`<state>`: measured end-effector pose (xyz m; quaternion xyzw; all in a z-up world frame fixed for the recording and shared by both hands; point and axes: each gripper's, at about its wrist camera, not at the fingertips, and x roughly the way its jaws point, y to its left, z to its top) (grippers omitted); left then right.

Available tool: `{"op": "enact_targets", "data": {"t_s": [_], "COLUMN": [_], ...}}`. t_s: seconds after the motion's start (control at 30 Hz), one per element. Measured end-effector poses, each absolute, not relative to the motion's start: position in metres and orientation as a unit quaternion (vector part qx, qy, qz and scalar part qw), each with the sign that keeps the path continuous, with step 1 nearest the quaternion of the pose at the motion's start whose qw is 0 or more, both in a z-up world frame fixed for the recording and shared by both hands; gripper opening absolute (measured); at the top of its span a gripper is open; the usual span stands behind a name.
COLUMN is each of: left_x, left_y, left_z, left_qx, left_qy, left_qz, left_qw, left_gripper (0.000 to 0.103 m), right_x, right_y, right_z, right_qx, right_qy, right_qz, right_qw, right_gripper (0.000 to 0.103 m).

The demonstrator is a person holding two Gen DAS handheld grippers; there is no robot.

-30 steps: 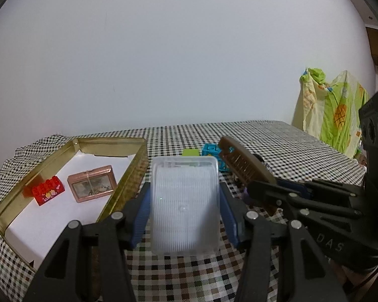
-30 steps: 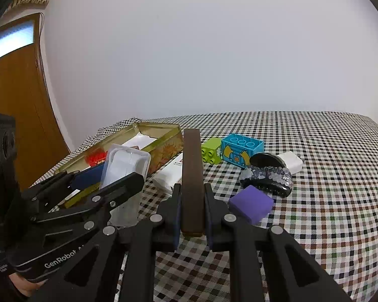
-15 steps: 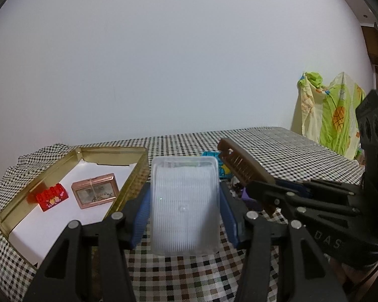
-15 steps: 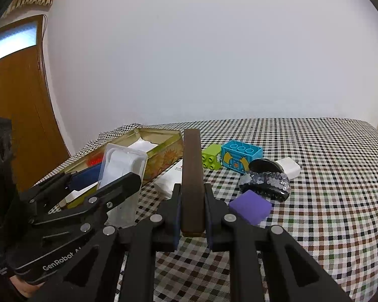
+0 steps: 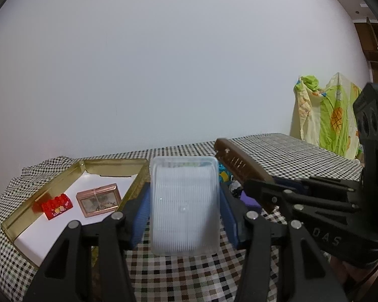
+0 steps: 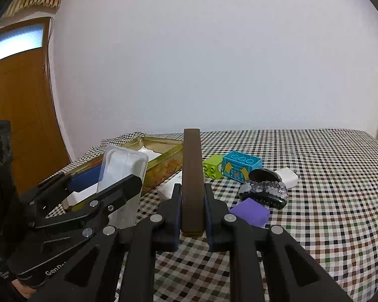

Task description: Organize rigid objects

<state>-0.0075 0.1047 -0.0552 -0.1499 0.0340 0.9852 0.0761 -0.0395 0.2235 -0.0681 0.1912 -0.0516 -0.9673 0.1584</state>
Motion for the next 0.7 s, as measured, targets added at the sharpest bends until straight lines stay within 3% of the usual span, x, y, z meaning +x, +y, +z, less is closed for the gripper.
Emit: {"op": "enact_targets", "data": {"t_s": [0.7], "left_x": [0.004], "left_y": [0.100], "left_z": [-0.054], "left_qx": [-0.127], "left_qy": [0.031], "left_qz": [0.988], "left_qw": [0.075], "left_gripper": [0.051], "right_x": [-0.045], "right_y": [0.227], "right_z": [-0.071], "right_qx": [0.177], "right_qy": [-0.050], "right_qz": [-0.970], "right_qw": [0.158], "right_gripper": [0.017]}}
